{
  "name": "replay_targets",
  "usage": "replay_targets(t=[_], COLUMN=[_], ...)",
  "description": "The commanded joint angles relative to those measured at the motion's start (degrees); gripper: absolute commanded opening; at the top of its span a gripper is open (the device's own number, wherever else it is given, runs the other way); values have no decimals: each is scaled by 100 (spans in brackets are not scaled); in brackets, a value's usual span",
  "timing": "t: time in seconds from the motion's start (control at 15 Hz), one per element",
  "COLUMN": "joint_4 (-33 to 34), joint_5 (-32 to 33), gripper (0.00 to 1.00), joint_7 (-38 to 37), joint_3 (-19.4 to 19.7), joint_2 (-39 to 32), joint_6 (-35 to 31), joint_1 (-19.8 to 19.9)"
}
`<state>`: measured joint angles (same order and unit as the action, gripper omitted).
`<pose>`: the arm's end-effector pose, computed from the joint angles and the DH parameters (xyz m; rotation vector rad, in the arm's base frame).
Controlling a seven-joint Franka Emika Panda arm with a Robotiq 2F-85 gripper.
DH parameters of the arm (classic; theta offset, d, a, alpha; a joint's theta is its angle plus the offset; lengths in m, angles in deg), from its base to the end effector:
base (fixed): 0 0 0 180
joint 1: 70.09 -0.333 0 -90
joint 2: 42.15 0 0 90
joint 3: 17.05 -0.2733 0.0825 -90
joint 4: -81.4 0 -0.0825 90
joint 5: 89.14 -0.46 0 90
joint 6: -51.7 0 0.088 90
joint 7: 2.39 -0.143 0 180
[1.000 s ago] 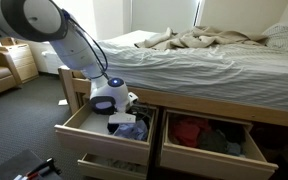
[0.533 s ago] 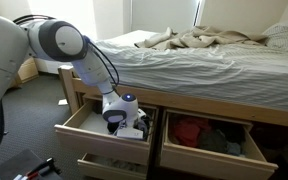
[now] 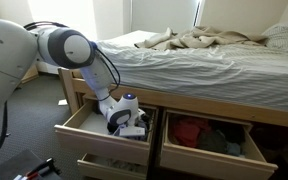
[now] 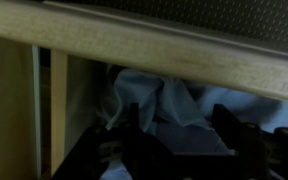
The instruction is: Move the blue shirt from the left drawer to the one on the right
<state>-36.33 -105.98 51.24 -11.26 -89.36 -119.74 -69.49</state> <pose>0.5520 -0.0948 -0.0935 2.9403 0.8664 0.1584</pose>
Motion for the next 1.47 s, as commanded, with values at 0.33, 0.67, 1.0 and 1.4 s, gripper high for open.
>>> replay_targets(t=[0.33, 0.67, 1.0, 1.4], joint_4=[-463, -547, -492, -507], joint_5=[2405, 3215, 3536, 3568], gripper=[100, 73, 38, 0], joint_7=[-1674, -2204, -2504, -2630], joint_3=[-28, 184, 411, 677], joint_2=[0, -22, -49, -75], joint_6=[-1956, -2228, -2160, -2239], joint_1=[284, 222, 74, -174])
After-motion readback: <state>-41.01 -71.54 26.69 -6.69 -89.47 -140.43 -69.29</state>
